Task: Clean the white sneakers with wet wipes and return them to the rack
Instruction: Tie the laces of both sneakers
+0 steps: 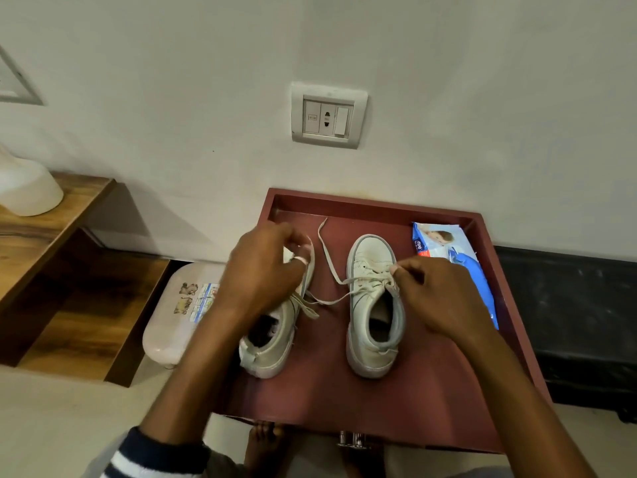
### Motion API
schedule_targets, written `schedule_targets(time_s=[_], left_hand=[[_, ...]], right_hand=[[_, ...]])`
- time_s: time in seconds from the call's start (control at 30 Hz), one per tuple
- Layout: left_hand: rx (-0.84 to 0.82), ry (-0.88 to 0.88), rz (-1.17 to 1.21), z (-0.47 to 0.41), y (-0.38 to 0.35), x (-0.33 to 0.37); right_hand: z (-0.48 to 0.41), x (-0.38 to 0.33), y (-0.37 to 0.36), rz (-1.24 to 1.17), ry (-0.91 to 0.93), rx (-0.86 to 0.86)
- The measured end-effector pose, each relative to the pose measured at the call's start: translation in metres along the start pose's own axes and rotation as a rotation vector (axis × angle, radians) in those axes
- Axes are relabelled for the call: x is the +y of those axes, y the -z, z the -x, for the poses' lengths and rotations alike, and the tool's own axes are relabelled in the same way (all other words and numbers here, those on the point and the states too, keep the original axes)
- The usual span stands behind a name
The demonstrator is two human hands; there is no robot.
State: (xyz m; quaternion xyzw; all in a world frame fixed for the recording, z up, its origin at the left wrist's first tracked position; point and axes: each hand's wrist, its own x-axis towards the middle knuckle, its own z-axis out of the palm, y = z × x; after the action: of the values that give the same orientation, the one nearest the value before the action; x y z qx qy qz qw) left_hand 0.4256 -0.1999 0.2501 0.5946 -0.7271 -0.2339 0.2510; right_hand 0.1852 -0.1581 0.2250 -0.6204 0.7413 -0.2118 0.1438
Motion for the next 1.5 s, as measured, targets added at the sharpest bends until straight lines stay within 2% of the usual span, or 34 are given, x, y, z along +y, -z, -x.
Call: schedule_targets(time_s=[0.07, 0.13, 0.23, 0.3, 0.53, 0.67, 0.73, 0.83, 0.97, 1.13, 1.23, 1.37, 1.5], left_hand=[[-0.002, -0.001, 0.033, 0.003, -0.025, 0.019], [-0.09, -0.007, -0.043, 0.007, -0.053, 0.03], [-0.191, 0.011, -0.145, 0.007, -0.082, 0.039], [-0.223, 0.063, -0.14, 0.004, -0.089, 0.041], [-0.274, 0.284, 0.057, -0.009, -0.093, 0.049], [-0.325, 0.378, 0.245, -0.014, -0.095, 0.047], [-0.3, 0.412, 0.371, -0.014, -0.096, 0.047], [-0.25, 0.48, 0.517, -0.013, -0.096, 0.048], [-0.217, 0.547, 0.708, -0.012, -0.093, 0.055], [-0.244, 0.677, 0.922, -0.005, -0.094, 0.058], [-0.285, 0.74, 0.958, -0.002, -0.097, 0.059], [-0.264, 0.66, 0.985, 0.0, -0.098, 0.061], [-0.216, 0.509, 0.945, 0.004, -0.098, 0.063]], right_hand=[[-0.005, -0.005, -0.006, -0.017, 0.02, 0.031], [-0.011, -0.007, -0.015, 0.039, 0.016, 0.026], [-0.017, -0.007, -0.025, 0.196, -0.027, -0.052], [-0.019, -0.009, -0.028, 0.206, -0.053, -0.076], [-0.019, -0.012, -0.024, 0.196, -0.061, -0.025], [-0.02, -0.012, -0.026, 0.164, -0.048, -0.035], [-0.021, -0.012, -0.028, 0.146, -0.041, -0.041], [-0.019, -0.015, -0.024, -0.075, -0.111, -0.007], [-0.017, -0.017, -0.009, -0.704, -0.344, -0.052], [-0.014, -0.013, 0.002, -0.945, -0.405, -0.103], [-0.012, -0.009, -0.001, -0.842, -0.363, -0.094], [-0.008, -0.002, -0.006, -0.18, -0.067, -0.172], [-0.007, -0.002, 0.003, -0.198, 0.036, -0.291]])
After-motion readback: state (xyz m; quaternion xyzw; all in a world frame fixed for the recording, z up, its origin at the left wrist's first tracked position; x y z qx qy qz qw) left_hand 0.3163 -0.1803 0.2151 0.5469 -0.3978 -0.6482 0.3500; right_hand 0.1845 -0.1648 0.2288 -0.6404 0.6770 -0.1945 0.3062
